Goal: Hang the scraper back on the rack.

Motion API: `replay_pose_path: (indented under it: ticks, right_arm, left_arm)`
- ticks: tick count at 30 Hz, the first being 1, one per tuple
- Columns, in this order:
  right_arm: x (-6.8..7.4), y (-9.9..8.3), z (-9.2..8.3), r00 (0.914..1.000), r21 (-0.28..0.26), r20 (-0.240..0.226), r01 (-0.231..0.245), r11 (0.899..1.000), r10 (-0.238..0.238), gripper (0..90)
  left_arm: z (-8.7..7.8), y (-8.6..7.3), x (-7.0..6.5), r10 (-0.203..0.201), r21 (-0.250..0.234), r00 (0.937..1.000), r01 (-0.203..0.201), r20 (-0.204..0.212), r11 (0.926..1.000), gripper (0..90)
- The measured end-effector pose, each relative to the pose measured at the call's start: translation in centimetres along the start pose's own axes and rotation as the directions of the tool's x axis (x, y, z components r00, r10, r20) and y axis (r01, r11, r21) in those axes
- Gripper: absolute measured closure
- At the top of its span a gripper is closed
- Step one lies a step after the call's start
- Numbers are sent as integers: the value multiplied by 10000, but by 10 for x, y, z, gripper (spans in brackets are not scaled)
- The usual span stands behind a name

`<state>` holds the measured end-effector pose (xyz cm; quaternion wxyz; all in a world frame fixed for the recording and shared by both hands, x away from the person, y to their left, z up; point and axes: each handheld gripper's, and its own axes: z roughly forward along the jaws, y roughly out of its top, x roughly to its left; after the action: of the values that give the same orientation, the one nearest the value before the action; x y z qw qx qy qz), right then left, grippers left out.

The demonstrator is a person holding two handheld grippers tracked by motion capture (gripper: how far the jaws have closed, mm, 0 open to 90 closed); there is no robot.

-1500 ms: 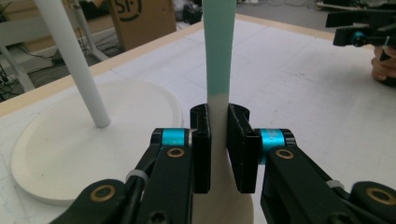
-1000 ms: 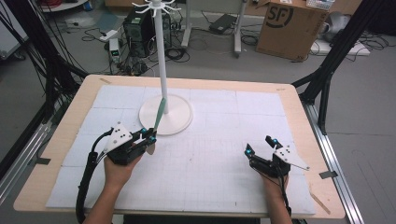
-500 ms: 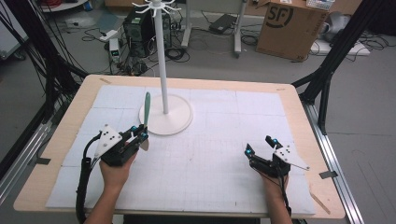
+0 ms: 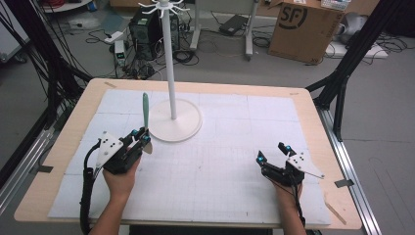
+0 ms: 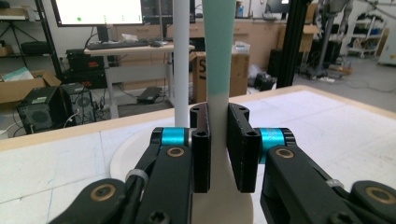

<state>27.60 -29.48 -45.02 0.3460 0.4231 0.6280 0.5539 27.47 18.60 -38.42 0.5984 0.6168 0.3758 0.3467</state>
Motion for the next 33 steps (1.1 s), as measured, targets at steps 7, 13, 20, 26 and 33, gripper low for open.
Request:
replay_pose_path:
  ticks: [7, 13, 20, 26, 33]
  right_arm:
    - [0, 0, 0, 10000, -1, 2, -10, 10000, 10, 156]
    - [0, 0, 0, 10000, -4, -13, 31, 10000, -31, 157]
    - [0, 0, 0, 10000, -8, -11, 53, 10000, -53, 157]
    - [0, 0, 0, 10000, -21, -6, 95, 10000, -95, 156]
    - [0, 0, 0, 10000, -23, 3, 65, 10000, -65, 156]
  left_arm:
    - [0, 7, 7, -218, -300, 9998, 219, 39, 9993, 803]
    - [2, 16, 11, -123, -470, 9999, 123, -4, 9988, 803]
    - [5, 33, 17, -249, -866, 9997, 253, 56, 9959, 803]
    - [11, 46, 19, -91, -1005, 10000, 89, -14, 9949, 803]
    - [18, 62, 19, 171, -1063, 9998, -174, -38, 9942, 803]
